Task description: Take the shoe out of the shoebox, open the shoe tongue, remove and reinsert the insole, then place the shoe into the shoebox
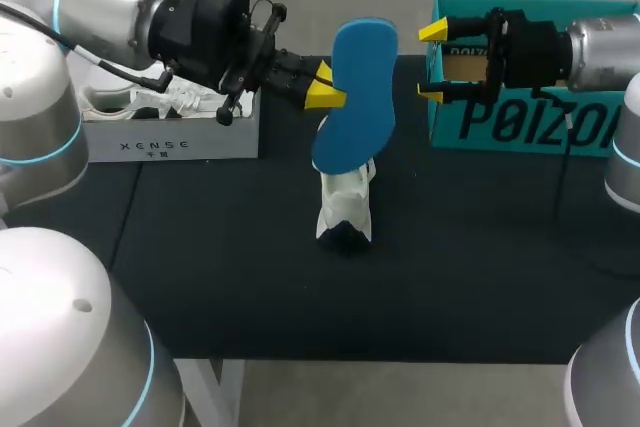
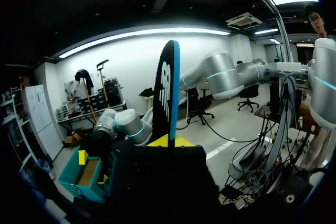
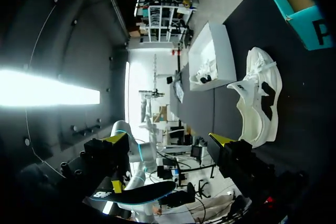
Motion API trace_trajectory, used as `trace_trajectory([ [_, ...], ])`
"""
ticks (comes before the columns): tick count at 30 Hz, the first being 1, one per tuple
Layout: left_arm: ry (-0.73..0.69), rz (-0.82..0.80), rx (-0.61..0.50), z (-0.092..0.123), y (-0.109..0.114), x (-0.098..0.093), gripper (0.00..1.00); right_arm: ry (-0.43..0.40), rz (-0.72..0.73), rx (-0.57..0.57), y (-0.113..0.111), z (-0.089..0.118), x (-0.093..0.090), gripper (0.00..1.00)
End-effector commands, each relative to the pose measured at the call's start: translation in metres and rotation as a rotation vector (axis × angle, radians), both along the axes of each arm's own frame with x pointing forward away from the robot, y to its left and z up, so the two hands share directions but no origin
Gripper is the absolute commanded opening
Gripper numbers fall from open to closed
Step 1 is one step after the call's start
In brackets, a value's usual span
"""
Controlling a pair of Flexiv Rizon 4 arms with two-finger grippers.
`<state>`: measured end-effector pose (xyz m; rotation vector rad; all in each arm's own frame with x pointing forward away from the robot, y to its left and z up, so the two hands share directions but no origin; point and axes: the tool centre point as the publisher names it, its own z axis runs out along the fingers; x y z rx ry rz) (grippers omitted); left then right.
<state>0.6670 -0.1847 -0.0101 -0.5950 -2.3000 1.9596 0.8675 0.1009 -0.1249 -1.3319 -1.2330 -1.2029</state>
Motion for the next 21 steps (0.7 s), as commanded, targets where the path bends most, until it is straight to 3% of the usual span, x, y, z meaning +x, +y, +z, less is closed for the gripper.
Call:
trace_trajectory([
  [1, -0.106, -0.012, -0.052, 0.0, -0.004, 0.009, 0.0, -0.002, -0.043, -0.009, -0.002, 0.006, -0.006, 1.0],
  [5, -0.306, -0.048, -0.084, 0.0, -0.005, 0.021, 0.0, 0.003, -0.039, -0.009, 0.0, 0.008, -0.007, 1.0],
  [12, -1.128, -0.246, 0.211, -0.014, 0.001, 0.051, 0.0, 0.005, -0.037, -0.011, 0.0, 0.01, -0.007, 1.0],
  [21, -1.128, -0.246, 0.211, -0.014, 0.001, 0.051, 0.0, 0.029, -0.016, 0.022, 0.0, 0.015, -0.011, 1.0],
])
